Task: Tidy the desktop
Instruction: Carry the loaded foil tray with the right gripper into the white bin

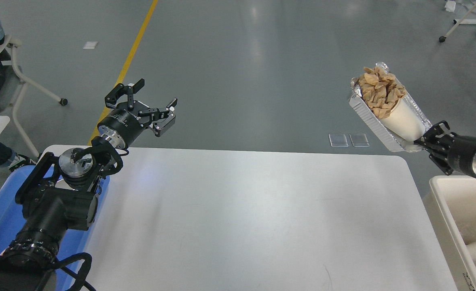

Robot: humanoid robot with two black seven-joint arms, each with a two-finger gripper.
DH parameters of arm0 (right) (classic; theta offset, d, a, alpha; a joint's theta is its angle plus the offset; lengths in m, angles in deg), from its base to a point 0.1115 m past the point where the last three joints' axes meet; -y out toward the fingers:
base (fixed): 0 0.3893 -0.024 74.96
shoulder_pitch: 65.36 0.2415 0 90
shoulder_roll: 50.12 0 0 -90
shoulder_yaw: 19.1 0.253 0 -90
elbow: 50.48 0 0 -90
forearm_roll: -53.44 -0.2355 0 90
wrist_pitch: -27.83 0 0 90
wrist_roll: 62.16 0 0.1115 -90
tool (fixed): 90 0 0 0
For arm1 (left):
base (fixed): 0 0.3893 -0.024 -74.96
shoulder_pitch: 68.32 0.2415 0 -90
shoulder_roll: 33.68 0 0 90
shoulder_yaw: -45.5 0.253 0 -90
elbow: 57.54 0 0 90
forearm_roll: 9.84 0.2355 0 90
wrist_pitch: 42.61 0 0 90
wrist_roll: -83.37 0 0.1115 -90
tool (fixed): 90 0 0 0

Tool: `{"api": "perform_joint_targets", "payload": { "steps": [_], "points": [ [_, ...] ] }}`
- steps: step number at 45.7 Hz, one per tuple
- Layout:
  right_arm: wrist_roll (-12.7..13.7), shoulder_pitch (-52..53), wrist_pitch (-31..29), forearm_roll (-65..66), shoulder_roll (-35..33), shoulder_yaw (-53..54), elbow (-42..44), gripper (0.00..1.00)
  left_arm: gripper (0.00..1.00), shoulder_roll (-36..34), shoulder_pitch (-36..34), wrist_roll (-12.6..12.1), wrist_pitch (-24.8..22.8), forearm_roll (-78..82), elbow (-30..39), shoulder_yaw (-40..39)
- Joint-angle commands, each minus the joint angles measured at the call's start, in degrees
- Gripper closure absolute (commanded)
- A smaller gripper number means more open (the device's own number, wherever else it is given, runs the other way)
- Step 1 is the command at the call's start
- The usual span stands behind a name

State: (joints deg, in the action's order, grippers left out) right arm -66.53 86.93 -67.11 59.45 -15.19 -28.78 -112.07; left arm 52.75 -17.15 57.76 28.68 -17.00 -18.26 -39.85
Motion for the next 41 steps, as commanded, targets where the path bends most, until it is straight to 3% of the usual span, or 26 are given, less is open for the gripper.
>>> {"api": "perform_joint_targets", "payload": {
  "steps": [1, 18, 41],
  "points": [
    [0.1, -1.8, 2.4, -2.7, -1.9, 0.1, 0.0, 1.0, 0.02, 0.4, 1.1, 0.5, 0.3, 0.1, 0.0, 0.0],
    [-2.9, -8.4, 9.2, -12.4, -5.9, 0.1, 0.4, 1.0, 0.02, -0.7, 2.8, -0.1, -0.1, 2.0, 0.0, 0.7],
    [-7.9, -18.9, 9.9, -19.4, -12.6, 0.0, 1.5, 1.0, 0.02, -2.8, 3.1, -0.1, 0.0, 4.4, 0.0, 1.5]
  ]
}}
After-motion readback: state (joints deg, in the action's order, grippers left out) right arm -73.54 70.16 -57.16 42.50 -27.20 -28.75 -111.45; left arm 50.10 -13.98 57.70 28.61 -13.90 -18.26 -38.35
